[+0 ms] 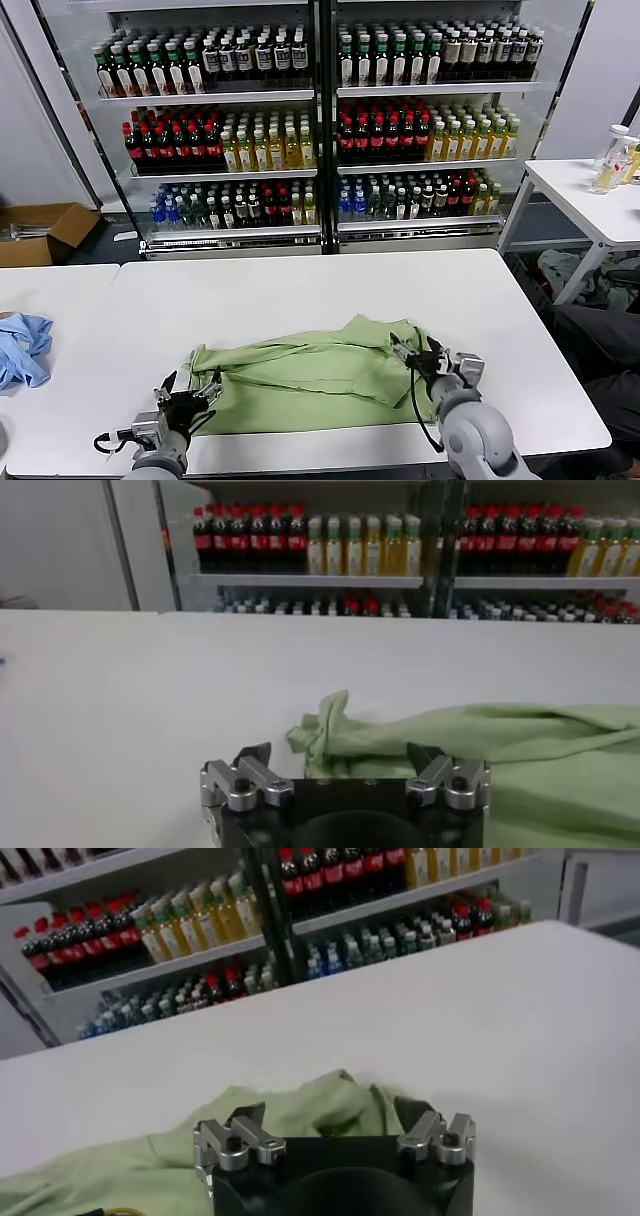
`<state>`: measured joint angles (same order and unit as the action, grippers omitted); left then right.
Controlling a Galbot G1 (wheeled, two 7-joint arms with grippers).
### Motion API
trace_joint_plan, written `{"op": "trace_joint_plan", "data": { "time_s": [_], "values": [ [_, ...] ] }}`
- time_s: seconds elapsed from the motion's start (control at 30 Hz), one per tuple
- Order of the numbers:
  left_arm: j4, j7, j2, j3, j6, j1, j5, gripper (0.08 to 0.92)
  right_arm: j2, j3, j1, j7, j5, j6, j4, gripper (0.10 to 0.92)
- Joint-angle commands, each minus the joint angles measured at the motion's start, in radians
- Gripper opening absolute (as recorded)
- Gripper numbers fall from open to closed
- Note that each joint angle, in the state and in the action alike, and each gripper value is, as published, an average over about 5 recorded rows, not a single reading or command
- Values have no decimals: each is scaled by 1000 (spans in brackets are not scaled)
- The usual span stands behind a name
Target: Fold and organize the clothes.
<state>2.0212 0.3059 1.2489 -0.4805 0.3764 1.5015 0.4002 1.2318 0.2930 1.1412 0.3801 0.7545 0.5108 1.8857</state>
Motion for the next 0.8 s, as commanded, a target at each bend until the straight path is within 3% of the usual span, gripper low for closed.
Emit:
{"op": "trace_joint_plan", "data": {
  "time_s": [0.03, 0.67, 0.8],
  "values": [
    [2, 13, 23, -1, -1, 6, -16, 823, 54, -29, -92, 16, 54, -11, -116, 758],
    [0, 10, 20, -4, 2, 5, 7, 823, 3, -15, 33, -23, -78, -14, 19, 196],
    [4, 9, 16, -5, 2, 7, 12, 822, -19, -3, 60, -36, -113, -11, 58, 122]
  ]
}}
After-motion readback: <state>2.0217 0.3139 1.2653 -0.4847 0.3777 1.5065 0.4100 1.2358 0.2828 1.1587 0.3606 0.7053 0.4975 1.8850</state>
